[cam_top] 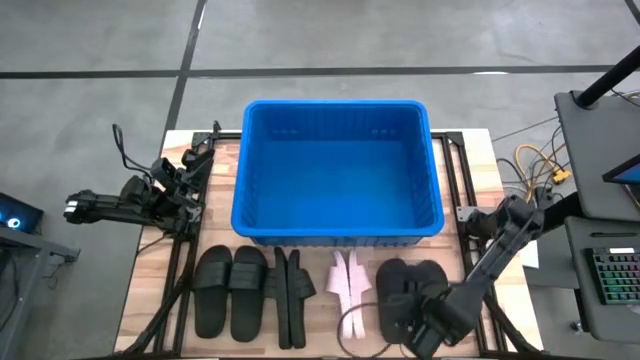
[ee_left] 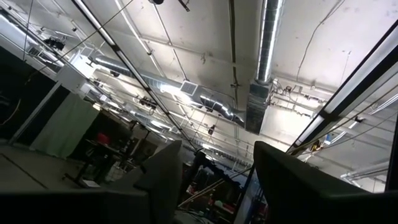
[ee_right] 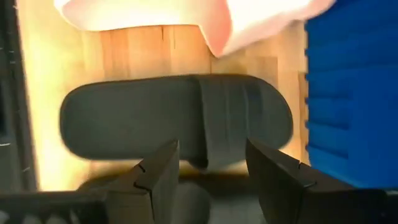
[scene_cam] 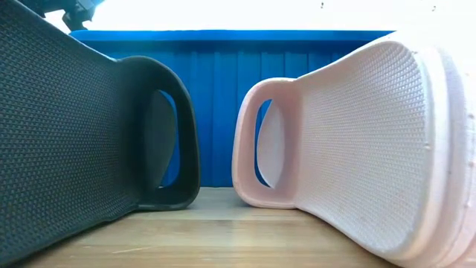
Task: Pick and place slides into bin
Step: Put the black slide into the blue bin
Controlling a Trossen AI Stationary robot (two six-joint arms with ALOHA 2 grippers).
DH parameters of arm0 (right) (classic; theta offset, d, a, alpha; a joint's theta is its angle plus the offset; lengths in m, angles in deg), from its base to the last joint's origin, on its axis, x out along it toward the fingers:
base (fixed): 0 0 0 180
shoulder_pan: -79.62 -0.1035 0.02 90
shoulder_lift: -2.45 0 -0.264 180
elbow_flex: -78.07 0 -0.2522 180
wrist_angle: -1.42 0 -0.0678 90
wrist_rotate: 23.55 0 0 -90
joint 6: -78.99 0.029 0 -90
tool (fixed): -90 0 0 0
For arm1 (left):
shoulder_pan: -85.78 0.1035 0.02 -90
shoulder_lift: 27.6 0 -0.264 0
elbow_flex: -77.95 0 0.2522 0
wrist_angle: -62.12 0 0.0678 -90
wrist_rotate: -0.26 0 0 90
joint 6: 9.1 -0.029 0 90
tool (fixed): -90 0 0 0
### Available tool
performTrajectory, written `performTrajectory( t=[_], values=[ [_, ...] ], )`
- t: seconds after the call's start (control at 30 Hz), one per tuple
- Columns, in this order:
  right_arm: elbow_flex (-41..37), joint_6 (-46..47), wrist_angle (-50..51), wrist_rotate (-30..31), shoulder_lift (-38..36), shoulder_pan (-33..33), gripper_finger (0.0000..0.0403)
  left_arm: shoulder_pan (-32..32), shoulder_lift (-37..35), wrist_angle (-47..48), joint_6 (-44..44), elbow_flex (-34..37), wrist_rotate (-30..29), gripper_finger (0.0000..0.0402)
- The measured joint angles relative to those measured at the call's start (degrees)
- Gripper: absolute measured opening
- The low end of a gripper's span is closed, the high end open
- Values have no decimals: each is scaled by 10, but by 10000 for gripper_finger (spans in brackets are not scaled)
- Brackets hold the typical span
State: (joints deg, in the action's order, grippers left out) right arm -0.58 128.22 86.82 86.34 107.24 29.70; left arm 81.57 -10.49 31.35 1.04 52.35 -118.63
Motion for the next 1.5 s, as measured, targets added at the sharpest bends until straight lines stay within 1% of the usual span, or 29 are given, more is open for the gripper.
performTrajectory(
  t=[0.17,0.37,0.53,0.7,0.83,0.9,0.97,1.1,1.2,1.3,1.37,1.5],
  values=[
    [-16,3,-1,45,58,-19,171,0,0,0,0,0,0,184],
    [-35,16,0,59,117,-23,173,0,0,0,2,1,0,184],
    [-39,22,5,81,160,-24,163,0,0,0,2,1,0,184],
    [-37,29,15,98,178,-25,150,0,0,0,16,1,0,184],
    [-39,47,19,109,174,-25,136,0,1,0,16,2,0,184],
    [-42,62,34,122,172,-23,120,0,2,0,15,2,0,184],
    [-42,63,43,123,170,-19,93,0,3,0,15,2,0,184],
    [-42,53,60,122,167,-17,24,0,4,0,15,3,-7,184],
    [-39,44,59,107,162,-15,15,0,4,0,15,3,-17,184],
    [-36,33,64,95,140,-16,14,0,4,0,15,3,-23,184],
    [-33,20,62,88,113,-17,13,0,4,0,15,3,-28,184],
    [-32,6,72,87,32,-17,12,0,4,0,15,3,-28,184]
  ],
)
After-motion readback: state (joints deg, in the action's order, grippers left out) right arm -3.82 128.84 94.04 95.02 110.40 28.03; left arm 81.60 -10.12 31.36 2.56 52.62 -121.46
